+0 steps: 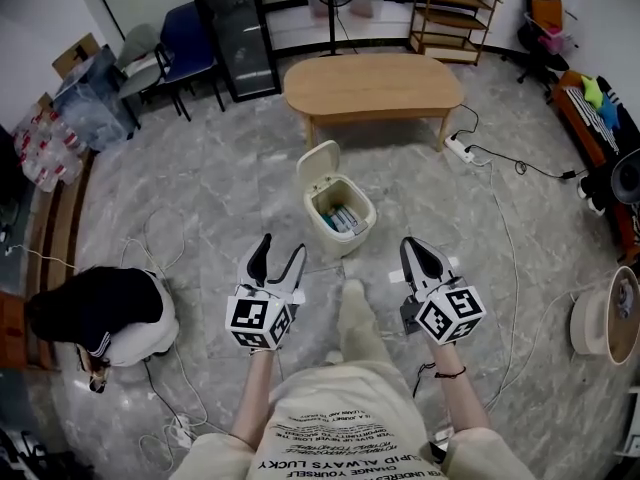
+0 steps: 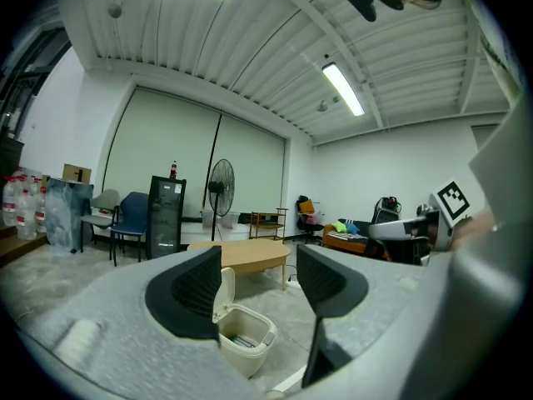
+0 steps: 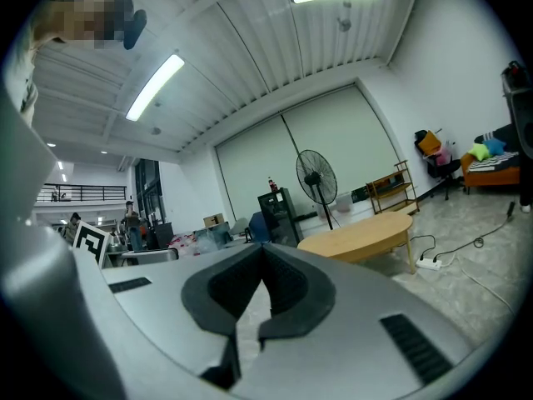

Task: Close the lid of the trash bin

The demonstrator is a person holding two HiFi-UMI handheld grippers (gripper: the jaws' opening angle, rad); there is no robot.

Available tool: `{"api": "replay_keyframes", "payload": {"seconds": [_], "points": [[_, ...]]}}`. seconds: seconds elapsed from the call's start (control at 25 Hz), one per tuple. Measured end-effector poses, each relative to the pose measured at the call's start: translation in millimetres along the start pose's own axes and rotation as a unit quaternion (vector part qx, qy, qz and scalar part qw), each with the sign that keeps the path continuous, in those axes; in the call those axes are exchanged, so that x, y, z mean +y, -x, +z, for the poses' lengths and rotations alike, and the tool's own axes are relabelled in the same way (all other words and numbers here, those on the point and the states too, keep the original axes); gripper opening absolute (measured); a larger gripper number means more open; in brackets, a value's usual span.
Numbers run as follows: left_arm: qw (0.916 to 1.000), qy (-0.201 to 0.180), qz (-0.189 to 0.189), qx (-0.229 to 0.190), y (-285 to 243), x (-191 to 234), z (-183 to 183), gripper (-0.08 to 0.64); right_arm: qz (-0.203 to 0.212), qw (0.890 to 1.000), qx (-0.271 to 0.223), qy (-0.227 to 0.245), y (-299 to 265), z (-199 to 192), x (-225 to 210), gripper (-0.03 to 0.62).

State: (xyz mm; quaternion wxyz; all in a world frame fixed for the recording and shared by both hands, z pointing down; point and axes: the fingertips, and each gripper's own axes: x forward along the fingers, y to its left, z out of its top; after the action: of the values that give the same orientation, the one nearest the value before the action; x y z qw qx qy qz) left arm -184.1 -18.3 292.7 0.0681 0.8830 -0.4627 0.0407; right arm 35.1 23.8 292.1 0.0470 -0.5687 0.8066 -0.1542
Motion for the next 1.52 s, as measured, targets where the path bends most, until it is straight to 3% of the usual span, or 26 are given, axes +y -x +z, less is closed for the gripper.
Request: {"api": "replay_keyframes", "payload": {"seconds": [0.4,1.04,1.52], "points": [[0.9997,0.008,0.001,0.024,-99.1,38.2,5.0,0.27,0.016,1.0,0.026,-0.006,-98.2,9.1,-50.6,0.005],[0.9929,0.027,0.023,0.114,-229.1,92.3,-22.3,0.27,0.07,0.991,0.109,-0.018,-228.7,-7.5,-99.1,0.005],[0.9784,0.011,0.028,0.204,-285.4,138.0,-75.2,0.27,0.076,0.983,0.167,-0.028,-288.4,-52.6,-121.1,0.005]]}}
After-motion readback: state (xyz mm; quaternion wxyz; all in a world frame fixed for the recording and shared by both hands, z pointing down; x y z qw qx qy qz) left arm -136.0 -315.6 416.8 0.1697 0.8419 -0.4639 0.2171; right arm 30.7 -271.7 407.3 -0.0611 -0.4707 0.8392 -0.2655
